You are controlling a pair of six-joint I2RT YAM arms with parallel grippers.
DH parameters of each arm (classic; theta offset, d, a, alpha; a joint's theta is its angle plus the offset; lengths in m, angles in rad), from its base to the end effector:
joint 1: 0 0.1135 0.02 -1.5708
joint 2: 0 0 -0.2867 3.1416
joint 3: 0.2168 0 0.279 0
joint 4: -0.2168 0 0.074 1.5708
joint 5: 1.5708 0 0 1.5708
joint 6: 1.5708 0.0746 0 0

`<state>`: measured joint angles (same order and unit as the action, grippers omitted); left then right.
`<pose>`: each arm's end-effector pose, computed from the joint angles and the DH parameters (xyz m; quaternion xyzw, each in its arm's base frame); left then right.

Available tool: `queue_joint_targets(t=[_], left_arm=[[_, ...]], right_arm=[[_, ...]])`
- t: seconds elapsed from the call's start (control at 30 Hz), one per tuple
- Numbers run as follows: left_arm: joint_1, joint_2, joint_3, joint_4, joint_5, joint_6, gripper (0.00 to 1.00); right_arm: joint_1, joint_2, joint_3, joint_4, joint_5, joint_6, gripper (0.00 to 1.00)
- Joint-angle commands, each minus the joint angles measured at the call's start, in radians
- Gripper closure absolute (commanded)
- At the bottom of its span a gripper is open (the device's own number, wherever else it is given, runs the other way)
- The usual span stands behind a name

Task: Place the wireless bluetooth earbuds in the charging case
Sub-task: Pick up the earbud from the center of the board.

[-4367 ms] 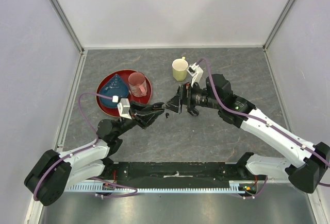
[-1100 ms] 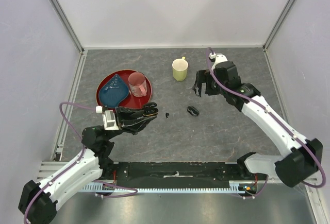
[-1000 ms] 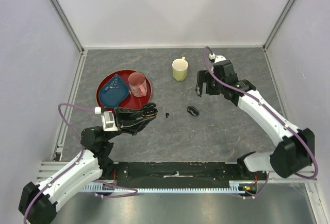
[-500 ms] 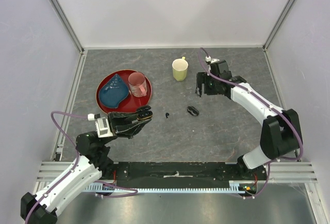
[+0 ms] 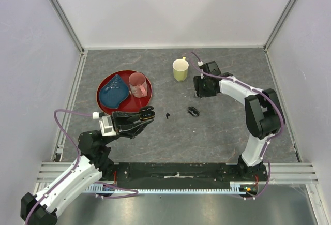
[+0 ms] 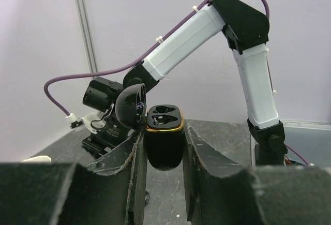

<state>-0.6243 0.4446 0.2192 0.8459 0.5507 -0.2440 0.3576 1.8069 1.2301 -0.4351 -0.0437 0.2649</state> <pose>0.1006 -0.1206 0.3144 0.3206 0.3866 -0.4728 0.7240 0.3988 0.1525 0.1680 -0.0505 0.9597 0.1044 0.2561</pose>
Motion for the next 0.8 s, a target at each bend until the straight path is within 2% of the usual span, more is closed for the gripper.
queue_joint_targets(t=[0.0, 0.37, 0.77], left_arm=[[-0.003, -0.006, 0.019, -0.005, -0.023, 0.048, 0.98], [-0.003, 0.014, 0.022, 0.001, -0.021, 0.051, 0.98], [-0.005, 0.008, 0.012, -0.002, -0.034, 0.054, 0.98]], right_arm=[[0.0, 0.043, 0.077, 0.038, 0.038, -0.029, 0.33], [0.0, 0.131, 0.131, 0.049, 0.079, -0.073, 0.43], [0.0, 0.186, 0.14, 0.05, 0.071, -0.082, 0.47]])
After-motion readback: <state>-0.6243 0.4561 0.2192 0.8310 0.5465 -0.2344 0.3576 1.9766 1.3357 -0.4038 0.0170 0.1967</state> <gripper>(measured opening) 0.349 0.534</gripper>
